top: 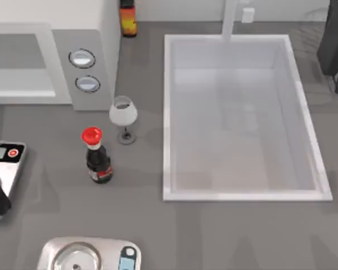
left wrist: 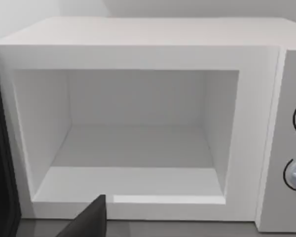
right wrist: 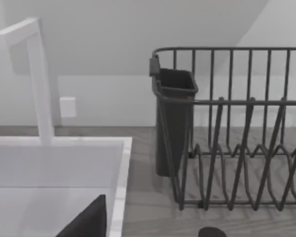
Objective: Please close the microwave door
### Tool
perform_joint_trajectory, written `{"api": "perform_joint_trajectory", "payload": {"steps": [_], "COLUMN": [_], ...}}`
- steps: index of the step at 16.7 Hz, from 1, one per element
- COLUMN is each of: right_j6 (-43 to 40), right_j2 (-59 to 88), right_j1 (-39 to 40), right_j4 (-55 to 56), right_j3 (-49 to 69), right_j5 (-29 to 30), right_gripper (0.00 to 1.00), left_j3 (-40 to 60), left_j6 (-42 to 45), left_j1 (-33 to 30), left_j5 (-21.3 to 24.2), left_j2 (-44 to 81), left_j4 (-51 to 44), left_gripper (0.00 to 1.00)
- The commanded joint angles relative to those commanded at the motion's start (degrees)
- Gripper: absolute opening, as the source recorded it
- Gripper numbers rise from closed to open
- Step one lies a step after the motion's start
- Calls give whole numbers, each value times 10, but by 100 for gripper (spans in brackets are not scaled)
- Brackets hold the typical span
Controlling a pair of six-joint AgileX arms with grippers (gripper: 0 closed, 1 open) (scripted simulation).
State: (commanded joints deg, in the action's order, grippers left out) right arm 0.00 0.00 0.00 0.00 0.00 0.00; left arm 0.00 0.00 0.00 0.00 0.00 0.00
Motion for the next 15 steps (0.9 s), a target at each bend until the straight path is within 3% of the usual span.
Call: {"api": "perform_joint_trajectory", "payload": {"steps": [1,14,15], "right_j6": [0,0,0], "right_j2": [0,0,0], "right_j1": [0,0,0], "right_j4": [0,0,0], "right_j3": [0,0,0], "right_j5": [0,0,0], "right_gripper": [100,100,100], "left_j3": [0,0,0], "left_j6": [0,0,0], "left_j1": [0,0,0], "left_j5": [0,0,0], "left_j2": [0,0,0], "left_j4": [0,0,0], "left_gripper": [100,2,0]}}
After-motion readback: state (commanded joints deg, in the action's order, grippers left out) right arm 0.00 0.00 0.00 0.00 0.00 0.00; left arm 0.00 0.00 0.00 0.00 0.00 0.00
